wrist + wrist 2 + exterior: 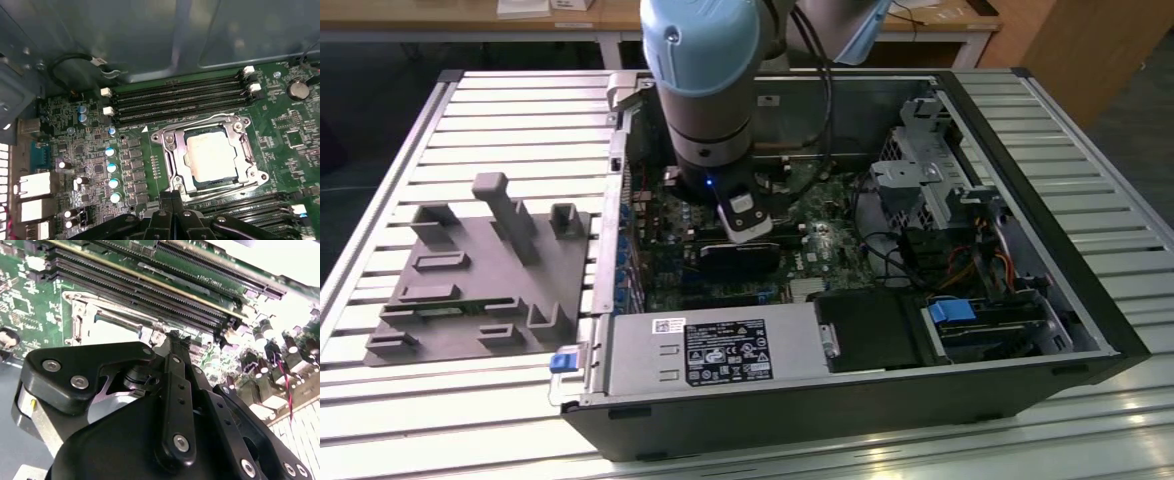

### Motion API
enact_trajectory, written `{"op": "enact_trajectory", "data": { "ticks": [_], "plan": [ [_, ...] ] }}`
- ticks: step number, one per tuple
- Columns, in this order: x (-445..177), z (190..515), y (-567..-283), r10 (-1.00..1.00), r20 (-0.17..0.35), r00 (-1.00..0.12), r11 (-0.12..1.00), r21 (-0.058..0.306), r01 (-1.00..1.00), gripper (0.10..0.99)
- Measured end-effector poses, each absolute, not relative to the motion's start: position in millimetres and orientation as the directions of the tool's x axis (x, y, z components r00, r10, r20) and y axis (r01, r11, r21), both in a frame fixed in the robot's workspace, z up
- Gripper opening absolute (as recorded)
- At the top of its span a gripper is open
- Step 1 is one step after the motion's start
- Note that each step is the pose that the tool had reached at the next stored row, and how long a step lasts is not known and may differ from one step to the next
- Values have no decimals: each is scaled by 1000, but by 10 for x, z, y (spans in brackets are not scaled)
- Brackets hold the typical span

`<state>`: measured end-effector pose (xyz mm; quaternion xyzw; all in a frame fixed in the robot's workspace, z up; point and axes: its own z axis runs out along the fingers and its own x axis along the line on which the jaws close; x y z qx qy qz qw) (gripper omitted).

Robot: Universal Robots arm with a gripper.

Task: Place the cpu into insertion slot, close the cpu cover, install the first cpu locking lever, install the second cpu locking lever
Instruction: 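Install the second cpu locking lever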

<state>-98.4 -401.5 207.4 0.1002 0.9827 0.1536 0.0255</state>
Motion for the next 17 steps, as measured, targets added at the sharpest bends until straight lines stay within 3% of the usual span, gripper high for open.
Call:
{"op": "enact_trajectory", "data": {
  "ticks": [3, 9, 17],
  "plan": [
    [-984, 2133, -4015, 205, -20, -979, 934, 304, 189, 102],
    [-965, 2162, -4014, 204, -29, -979, 947, 261, 190, 102],
    [-720, 2162, -4011, 204, -29, -979, 948, 254, 190, 102]
  ]
}}
